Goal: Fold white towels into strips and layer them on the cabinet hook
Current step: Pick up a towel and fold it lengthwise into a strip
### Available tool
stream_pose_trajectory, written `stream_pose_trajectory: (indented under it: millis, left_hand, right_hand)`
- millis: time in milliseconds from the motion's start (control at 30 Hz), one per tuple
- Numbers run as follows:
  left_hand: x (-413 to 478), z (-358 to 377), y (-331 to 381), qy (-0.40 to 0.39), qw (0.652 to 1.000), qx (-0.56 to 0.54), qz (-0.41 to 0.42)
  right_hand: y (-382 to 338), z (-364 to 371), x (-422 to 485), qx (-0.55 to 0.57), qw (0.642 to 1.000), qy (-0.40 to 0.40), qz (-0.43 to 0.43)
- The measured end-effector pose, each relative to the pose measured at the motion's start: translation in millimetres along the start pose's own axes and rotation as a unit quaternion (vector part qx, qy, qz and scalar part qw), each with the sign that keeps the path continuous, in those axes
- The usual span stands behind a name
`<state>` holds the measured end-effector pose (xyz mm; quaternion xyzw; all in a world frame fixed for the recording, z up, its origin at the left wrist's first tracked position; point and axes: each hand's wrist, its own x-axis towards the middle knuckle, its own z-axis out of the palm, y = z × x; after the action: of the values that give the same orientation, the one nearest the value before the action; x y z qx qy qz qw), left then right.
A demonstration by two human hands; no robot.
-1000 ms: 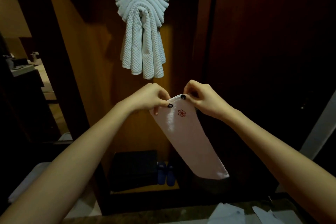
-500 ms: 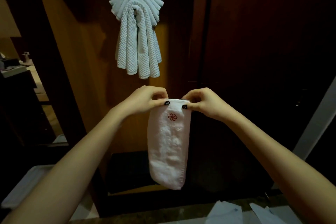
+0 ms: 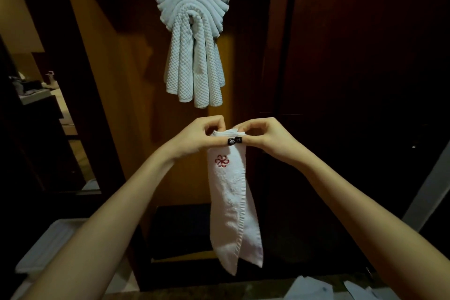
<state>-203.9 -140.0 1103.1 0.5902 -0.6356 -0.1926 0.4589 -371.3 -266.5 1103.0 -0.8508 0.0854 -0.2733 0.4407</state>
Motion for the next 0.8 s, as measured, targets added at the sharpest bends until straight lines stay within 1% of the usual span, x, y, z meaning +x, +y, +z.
stream_pose_trajectory:
  millis: [133,200,367,433,533,600,667,767,800]
  left_hand:
    - [-2.9,-1.2,0.4,0.013,1.000,-0.024,0.003]
    - [-3.4,0.8,-0.6,0.036,0.999,-0.037,0.013]
    - [-4.9,4.7,-7.9,0.092,0.995,-0.032,0.008]
    - [-5.4,7.6,-11.0,0.111,0.994,-0.008,0.010]
    - [-5.3,9.4,-10.9,0.112,0.994,0.016,0.013]
    - [-4.5,8.1,-11.1,0.110,0.994,0.018,0.019]
    - [-4.3,9.4,-12.2,0.122,0.992,0.009,0.024]
    - [-4.5,15.4,-12.5,0.163,0.986,-0.017,0.036]
    - [-5.2,16.5,-12.3,0.163,0.985,-0.031,0.043]
  right_hand:
    - [-2.3,-0.2,3.8,-0.026,1.000,-0.009,-0.005]
    - [-3.3,0.4,4.8,-0.032,0.999,-0.006,-0.010]
    - [0.0,2.9,5.0,-0.055,0.997,0.052,-0.026]
    - [2.0,3.7,4.8,-0.079,0.994,0.068,-0.027]
    - [2.1,4.8,4.9,-0.130,0.988,0.081,-0.030]
    - [1.6,4.4,5.8,-0.144,0.985,0.088,-0.025]
    - [1.0,3.2,6.7,-0.142,0.986,0.090,-0.018]
    - [0.0,1.6,6.7,-0.151,0.985,0.086,-0.022]
    - [0.3,1.3,6.5,-0.152,0.984,0.088,-0.024]
